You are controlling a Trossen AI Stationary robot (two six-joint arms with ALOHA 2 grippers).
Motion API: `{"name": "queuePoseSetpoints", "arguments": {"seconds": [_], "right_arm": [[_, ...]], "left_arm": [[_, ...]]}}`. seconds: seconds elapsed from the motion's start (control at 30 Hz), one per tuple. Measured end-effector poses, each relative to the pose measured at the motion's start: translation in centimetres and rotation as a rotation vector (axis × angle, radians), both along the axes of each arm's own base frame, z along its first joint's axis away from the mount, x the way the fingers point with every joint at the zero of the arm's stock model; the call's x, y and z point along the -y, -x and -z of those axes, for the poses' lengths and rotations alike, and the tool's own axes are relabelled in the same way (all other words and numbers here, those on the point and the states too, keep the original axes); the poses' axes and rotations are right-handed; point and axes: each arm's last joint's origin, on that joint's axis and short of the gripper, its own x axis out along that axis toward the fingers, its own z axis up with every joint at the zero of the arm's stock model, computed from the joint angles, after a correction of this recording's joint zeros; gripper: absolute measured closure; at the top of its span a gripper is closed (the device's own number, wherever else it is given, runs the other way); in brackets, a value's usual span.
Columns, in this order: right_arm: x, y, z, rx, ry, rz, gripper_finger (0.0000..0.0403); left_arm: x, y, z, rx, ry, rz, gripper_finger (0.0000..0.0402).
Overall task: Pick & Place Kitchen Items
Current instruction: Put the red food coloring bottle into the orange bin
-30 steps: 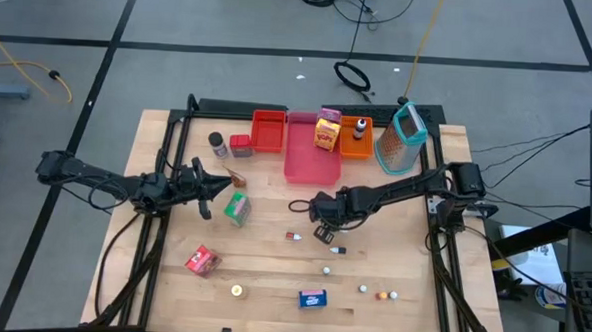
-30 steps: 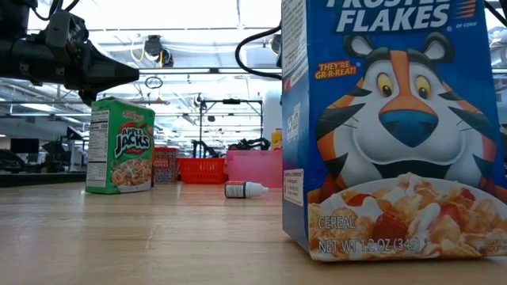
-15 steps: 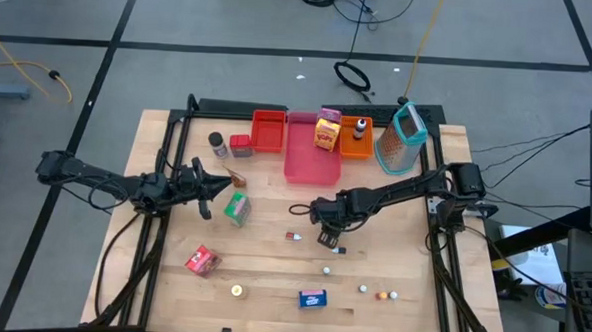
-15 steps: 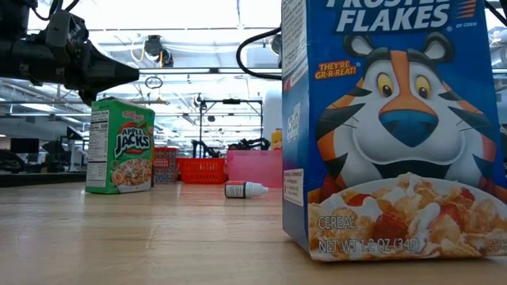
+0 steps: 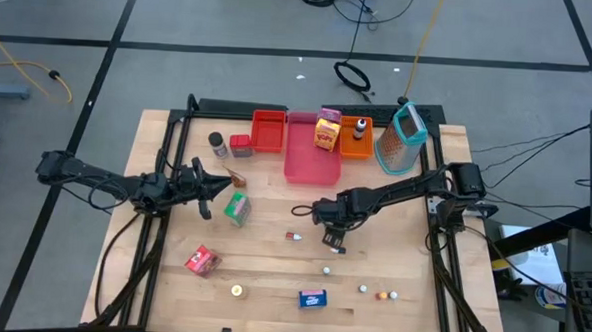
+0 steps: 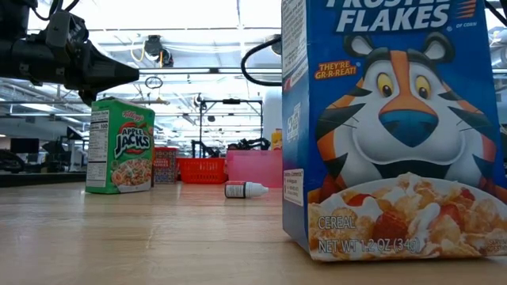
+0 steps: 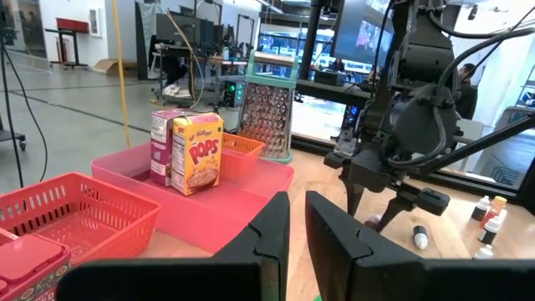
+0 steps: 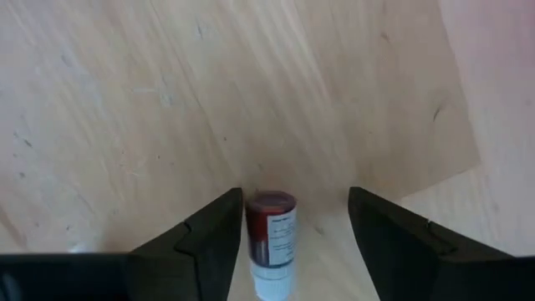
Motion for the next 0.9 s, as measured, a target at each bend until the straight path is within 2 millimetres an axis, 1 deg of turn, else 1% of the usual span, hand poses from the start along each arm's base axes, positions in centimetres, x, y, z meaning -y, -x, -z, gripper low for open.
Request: {"name": "queuePoseSetpoints", "arguments": {"seconds": [0.13, 0.3, 0.4, 0.5, 0.67, 0.9], "right_arm": [[-0.5, 0.3, 0.1, -0.013, 0.003, -0.005, 0.0192], [-1.2, 1.2, 1.0, -0.027, 0.014, -0.005, 0.0191], [-1.3, 1.8, 1.6, -0.056, 0.014, 0.018, 0.0194], [-1.3, 1.9, 1.7, -0.067, 0.013, 0.021, 0.0202], [-1.4, 1.9, 1.8, -0.066, 0.005, 0.014, 0.0225], [-1.4, 1.9, 1.6, -0.057, -0.001, 0.008, 0.0280]], "left_arm": [[0.0, 0.0, 0.0, 0.000, 0.000, 0.000, 0.0362], [0.0, 0.0, 0.0, 0.000, 0.000, 0.000, 0.0362], [0.0, 0.0, 0.0, 0.000, 0.000, 0.000, 0.0362], [0.0, 0.0, 0.0, 0.000, 0.000, 0.000, 0.0362], [0.0, 0.0, 0.0, -0.001, 0.000, 0.000, 0.0362], [0.0, 0.0, 0.0, -0.001, 0.000, 0.000, 0.0362]]}}
